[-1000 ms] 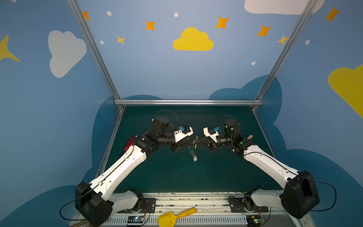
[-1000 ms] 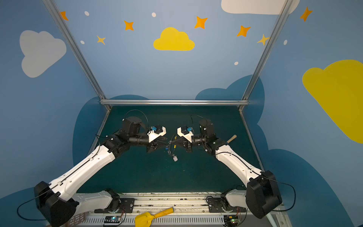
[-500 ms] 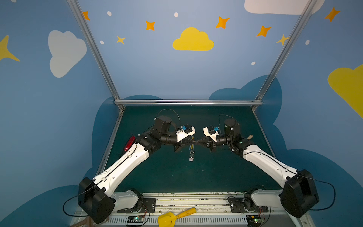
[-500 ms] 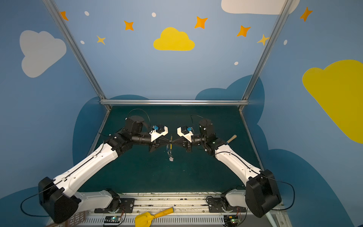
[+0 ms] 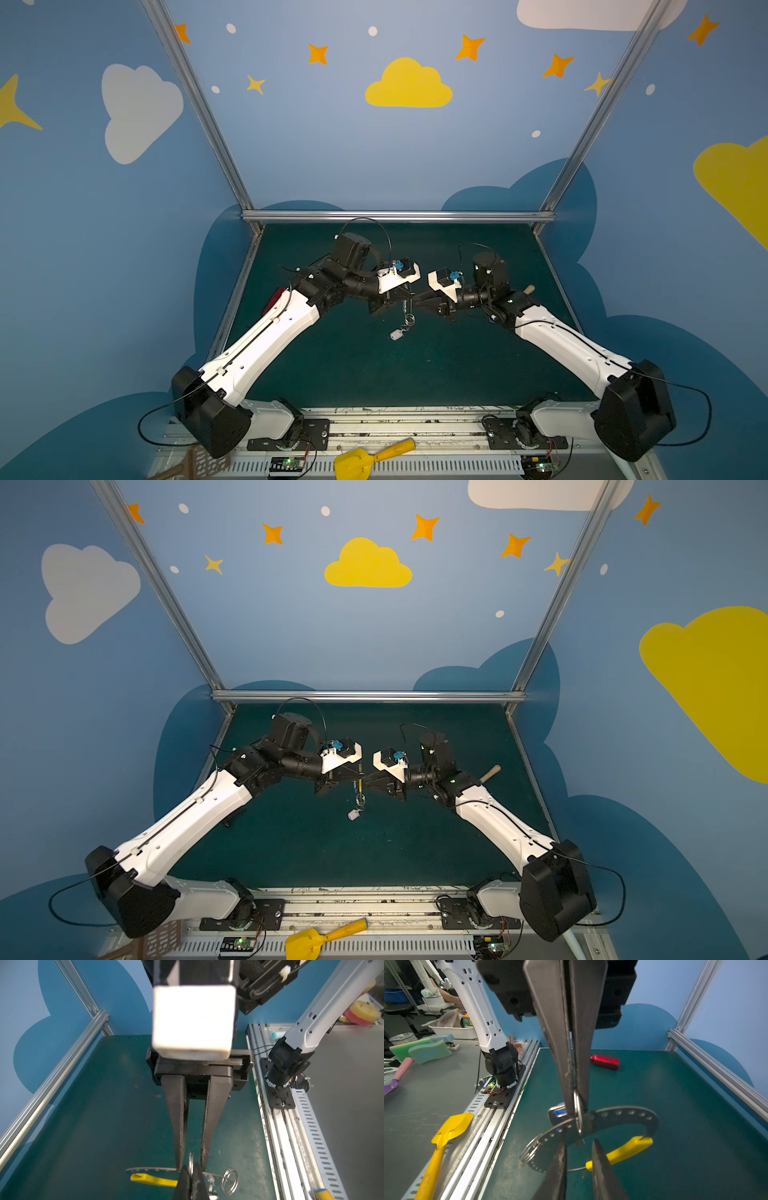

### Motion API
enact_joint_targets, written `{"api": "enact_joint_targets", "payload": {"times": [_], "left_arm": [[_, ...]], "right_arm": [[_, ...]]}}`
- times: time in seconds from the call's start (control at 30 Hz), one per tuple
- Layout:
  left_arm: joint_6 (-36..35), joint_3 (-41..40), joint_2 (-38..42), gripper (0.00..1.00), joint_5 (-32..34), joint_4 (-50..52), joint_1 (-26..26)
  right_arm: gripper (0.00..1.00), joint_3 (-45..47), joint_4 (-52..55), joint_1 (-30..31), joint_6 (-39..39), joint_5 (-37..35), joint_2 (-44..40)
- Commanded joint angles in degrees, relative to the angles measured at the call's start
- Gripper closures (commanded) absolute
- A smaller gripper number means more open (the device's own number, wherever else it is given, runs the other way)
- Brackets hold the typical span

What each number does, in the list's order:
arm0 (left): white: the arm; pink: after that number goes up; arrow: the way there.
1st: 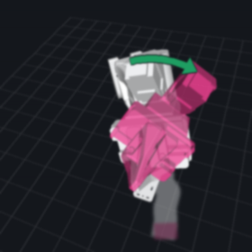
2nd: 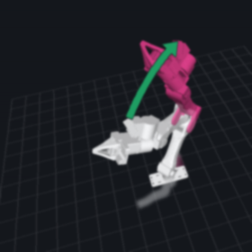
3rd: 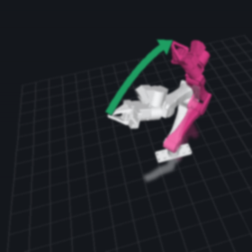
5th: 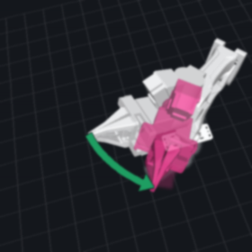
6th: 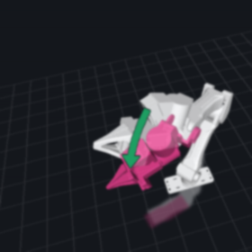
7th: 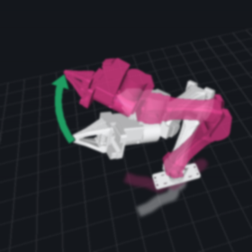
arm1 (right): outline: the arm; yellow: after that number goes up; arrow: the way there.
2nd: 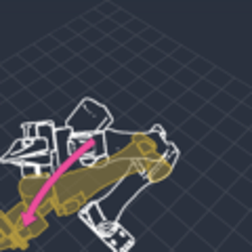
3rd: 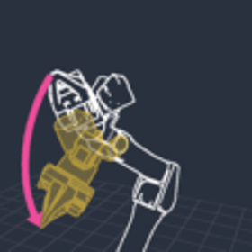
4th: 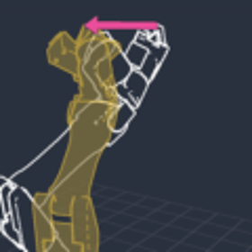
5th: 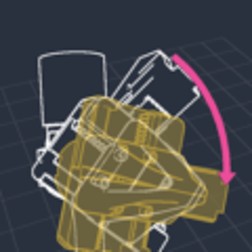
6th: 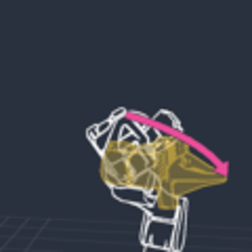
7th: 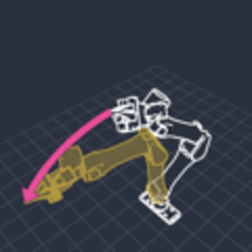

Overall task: Attach keys to a key ring
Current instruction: Insert the key into the keyring.

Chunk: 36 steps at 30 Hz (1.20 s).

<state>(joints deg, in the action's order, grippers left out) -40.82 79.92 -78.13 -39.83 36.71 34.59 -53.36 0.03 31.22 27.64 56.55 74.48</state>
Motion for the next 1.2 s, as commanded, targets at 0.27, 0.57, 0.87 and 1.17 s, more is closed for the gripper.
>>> {"api": "enact_joint_targets", "payload": {"times": [0.27, 0.57, 0.87, 1.17], "left_arm": [[-7.3, 10.41, -5.3, 0.96, 9.01, 16.06, 3.62], [-7.08, 13.33, -6.77, 0.96, 10.24, 16.69, 5.44], [-7.13, 12.86, -6.12, 0.97, 9.86, 15.61, 5.69], [-5.53, 9.65, -4.43, 0.96, 9.62, 11.48, 5.67]], "right_arm": [[0.75, -0.54, 0.96, 0.24, 2.05, -1.84, -5.07], [0.82, 0.1, -0.74, 0.94, 1.31, 0.05, -4.11], [0.95, 0.28, 0.42, 1.03, 1.65, -0.39, -4.35], [1.0, 0.71, -2.4, 1.12, -0.81, -0.12, -3.9]]}}
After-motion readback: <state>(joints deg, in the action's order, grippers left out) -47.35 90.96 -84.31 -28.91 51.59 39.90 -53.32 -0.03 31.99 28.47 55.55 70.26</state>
